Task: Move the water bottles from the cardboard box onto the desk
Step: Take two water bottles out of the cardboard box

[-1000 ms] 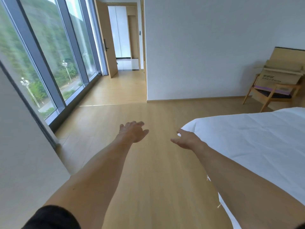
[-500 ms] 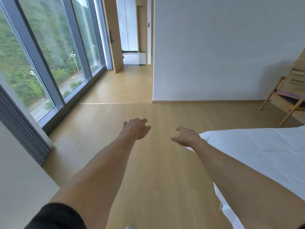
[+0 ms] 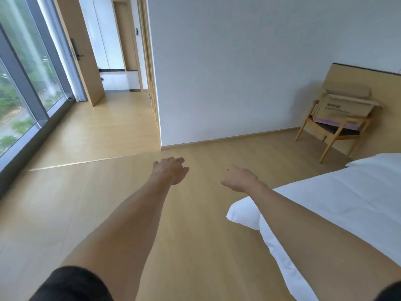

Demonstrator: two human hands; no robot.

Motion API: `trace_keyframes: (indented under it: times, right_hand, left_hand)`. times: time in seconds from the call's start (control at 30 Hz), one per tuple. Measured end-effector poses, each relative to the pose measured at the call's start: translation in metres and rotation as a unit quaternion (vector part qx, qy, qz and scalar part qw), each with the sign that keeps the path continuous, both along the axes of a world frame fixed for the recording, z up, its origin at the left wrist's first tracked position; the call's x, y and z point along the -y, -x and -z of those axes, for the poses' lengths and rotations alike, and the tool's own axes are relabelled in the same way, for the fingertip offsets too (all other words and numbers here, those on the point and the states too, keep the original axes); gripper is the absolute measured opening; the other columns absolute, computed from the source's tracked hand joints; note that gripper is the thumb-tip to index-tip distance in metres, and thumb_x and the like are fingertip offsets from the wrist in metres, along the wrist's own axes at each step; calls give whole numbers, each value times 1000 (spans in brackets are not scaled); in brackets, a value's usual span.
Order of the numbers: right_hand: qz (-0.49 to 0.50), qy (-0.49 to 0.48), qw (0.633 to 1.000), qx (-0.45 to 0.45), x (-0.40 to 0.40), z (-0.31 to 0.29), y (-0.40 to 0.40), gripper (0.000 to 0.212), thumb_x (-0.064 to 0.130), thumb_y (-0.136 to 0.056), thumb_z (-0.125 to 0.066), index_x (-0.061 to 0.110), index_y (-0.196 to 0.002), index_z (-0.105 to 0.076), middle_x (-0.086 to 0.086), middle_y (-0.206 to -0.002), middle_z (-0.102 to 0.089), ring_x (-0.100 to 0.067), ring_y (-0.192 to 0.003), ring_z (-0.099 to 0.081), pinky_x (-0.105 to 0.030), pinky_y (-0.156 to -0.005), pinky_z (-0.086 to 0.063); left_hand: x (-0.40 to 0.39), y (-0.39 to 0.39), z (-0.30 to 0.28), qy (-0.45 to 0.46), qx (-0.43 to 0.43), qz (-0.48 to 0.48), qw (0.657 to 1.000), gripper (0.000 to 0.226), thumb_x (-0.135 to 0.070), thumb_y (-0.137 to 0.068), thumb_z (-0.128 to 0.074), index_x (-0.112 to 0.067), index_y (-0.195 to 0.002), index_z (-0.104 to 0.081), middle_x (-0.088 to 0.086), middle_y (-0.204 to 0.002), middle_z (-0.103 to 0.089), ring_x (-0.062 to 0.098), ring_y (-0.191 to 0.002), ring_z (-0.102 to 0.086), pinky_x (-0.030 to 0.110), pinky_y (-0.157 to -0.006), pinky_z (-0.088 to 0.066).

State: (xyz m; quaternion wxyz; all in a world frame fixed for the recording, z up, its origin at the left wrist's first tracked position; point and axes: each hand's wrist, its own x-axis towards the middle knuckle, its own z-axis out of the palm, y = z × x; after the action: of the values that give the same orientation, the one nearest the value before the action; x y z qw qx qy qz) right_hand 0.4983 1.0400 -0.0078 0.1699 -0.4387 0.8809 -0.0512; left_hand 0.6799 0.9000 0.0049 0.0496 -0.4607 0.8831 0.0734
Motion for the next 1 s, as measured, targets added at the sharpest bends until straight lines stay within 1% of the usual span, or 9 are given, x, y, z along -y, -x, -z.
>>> trace_keyframes:
  times: [0.17, 0.33, 0.5, 0.57, 0.7, 0.8, 1.0]
  right_hand:
    - [44, 11, 999, 3, 65, -3, 35, 70, 53, -92, -52, 28, -155, -31, 0, -150, -48, -26, -137, -45, -39, -105, -40]
    - [63, 16, 998, -2, 123, 5, 77, 68, 50, -93, -51, 27, -154, -33, -2, -149, -49, -27, -136, -45, -39, -103, -39]
    - [75, 43, 996, 33, 194, 17, 129, 70, 52, -94, -52, 23, -154, -33, -3, -153, -45, -27, -140, -43, -40, -111, -39]
    - [72, 52, 995, 46, 229, 22, 152, 70, 52, -93, -53, 23, -154, -34, -3, -155, -44, -27, -141, -42, -40, -113, -38]
    - [62, 66, 994, 66, 303, 26, 205, 70, 51, -92, -54, 25, -154, -34, -2, -156, -42, -25, -142, -41, -38, -113, -37]
    - [66, 66, 993, 76, 346, 23, 248, 71, 54, -92, -55, 25, -154, -35, -2, -156, -42, -26, -142, -41, -39, -114, -37]
    - [92, 55, 991, 74, 391, 21, 334, 70, 53, -94, -53, 24, -154, -34, -3, -156, -42, -26, -143, -40, -39, -114, -37]
  left_hand:
    - [70, 49, 4, -12, -24, 41, 999, 51, -49, -105, -28, -31, -152, -38, 5, -148, -48, 26, -136, -43, 44, -109, -29]
    - [131, 92, 12, -17, -25, 63, 998, 52, -50, -105, -26, -30, -150, -40, 6, -148, -48, 26, -136, -44, 44, -109, -30]
    - [198, 140, 13, -2, -10, 75, 997, 52, -50, -105, -27, -30, -152, -37, 4, -153, -44, 25, -140, -40, 45, -112, -27]
    - [228, 163, 11, 6, 0, 74, 997, 51, -50, -105, -28, -31, -152, -38, 5, -151, -45, 25, -138, -42, 43, -111, -29]
    - [294, 220, 5, 16, 6, 70, 997, 50, -48, -104, -29, -29, -150, -40, 6, -144, -49, 27, -133, -45, 42, -107, -31]
    - [339, 267, -2, 21, 10, 68, 997, 49, -48, -105, -30, -27, -147, -43, 6, -142, -50, 27, -132, -46, 42, -107, -31]
    - [397, 363, -6, 23, 8, 98, 995, 48, -47, -105, -29, -26, -147, -43, 6, -141, -51, 27, -131, -47, 41, -107, -32]
